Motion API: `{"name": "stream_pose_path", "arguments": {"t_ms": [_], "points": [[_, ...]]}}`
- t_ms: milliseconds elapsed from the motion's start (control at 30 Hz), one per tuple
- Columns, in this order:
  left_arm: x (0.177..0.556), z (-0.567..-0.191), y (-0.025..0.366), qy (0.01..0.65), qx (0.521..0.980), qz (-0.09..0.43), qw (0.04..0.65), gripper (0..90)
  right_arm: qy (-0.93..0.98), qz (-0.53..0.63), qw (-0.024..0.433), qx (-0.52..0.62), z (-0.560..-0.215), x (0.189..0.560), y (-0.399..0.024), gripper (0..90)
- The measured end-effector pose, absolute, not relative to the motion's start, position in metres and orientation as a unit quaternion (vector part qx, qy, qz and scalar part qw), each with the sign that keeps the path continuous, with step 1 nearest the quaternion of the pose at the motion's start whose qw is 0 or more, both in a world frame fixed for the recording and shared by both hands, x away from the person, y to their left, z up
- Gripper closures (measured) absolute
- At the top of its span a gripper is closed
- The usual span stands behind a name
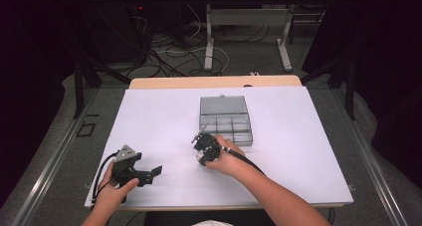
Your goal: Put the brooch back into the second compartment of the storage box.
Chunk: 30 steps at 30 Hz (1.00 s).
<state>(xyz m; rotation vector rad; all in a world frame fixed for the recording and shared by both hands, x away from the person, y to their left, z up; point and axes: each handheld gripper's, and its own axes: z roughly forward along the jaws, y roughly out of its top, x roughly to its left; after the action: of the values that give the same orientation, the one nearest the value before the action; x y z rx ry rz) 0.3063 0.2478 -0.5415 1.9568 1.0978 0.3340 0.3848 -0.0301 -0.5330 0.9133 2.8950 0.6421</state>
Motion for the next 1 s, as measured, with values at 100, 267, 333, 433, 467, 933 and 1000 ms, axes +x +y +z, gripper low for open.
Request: {"name": "stream_pose_path", "arguments": {"t_ms": [100,267,333,433,467,933,1000], "points": [[0.306,-0.542,0.248,0.439,0.781,0.133,0.423,0.2,0.933,0.209,0.02,0.294,-0.533,0.385,-0.03,79.9],[0.306,-0.542,0.248,0.439,0.781,0.133,0.423,0.2,0.931,0.212,0.023,0.295,-0.531,0.385,-0.03,80.4],[0.306,-0.541,0.248,0.439,0.781,0.133,0.423,0.2,0.931,0.211,0.024,0.297,-0.531,0.384,-0.03,80.4],[0.306,-0.541,0.248,0.439,0.782,0.133,0.423,0.2,0.93,0.215,0.029,0.295,-0.53,0.383,-0.03,80.5],[0.306,-0.541,0.248,0.437,0.783,0.135,0.421,0.2,0.93,0.213,0.03,0.297,-0.529,0.382,-0.03,80.5],[0.306,-0.542,0.248,0.439,0.782,0.133,0.422,0.2,0.933,0.221,0.037,0.282,-0.521,0.38,-0.029,80.6],[0.306,-0.541,0.248,0.437,0.783,0.135,0.421,0.2,0.933,0.222,0.038,0.282,-0.521,0.38,-0.029,80.6]]}}
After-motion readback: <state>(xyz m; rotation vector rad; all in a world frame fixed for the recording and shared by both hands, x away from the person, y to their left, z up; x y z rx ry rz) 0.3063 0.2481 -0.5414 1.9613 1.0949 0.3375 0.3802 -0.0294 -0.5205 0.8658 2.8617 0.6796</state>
